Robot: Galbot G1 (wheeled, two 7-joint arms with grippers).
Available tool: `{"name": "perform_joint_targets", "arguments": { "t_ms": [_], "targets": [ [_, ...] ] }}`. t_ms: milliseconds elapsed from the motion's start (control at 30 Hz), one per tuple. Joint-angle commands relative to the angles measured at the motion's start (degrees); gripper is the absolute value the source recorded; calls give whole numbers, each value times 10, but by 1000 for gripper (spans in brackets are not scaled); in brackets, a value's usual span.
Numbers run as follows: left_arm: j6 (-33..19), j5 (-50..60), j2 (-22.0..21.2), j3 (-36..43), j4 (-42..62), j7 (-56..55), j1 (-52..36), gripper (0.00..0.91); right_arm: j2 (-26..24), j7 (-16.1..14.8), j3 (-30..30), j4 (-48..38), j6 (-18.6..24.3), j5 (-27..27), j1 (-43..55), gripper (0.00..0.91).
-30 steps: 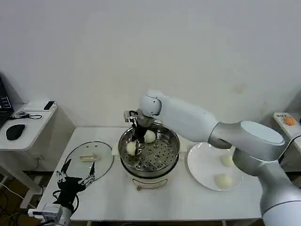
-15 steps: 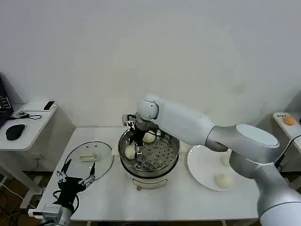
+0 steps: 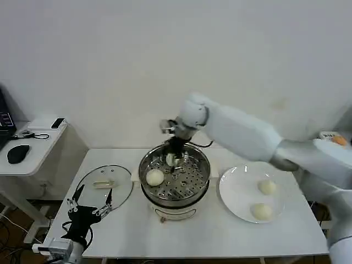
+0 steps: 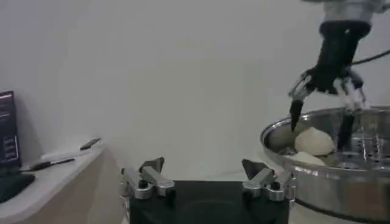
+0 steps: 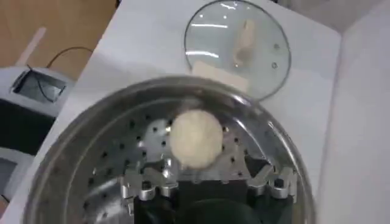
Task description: Take steamed baozi put them in steamer then cover it.
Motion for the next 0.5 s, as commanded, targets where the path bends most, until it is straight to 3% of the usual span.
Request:
{"name": "perform_joint_targets", "arguments": {
  "t_ms": [33, 267, 500],
  "targets": [
    [-1, 4, 1, 6, 5, 0, 6, 907, -194, -18, 18, 116, 19, -18, 12, 907],
    [0, 7, -2, 8, 6, 0, 8, 907, -310, -29, 49, 152, 37, -41, -45, 907],
    [-1, 21, -1, 23, 7, 2, 10, 907, -337, -41, 103, 150, 58, -122, -162, 907]
  ]
}}
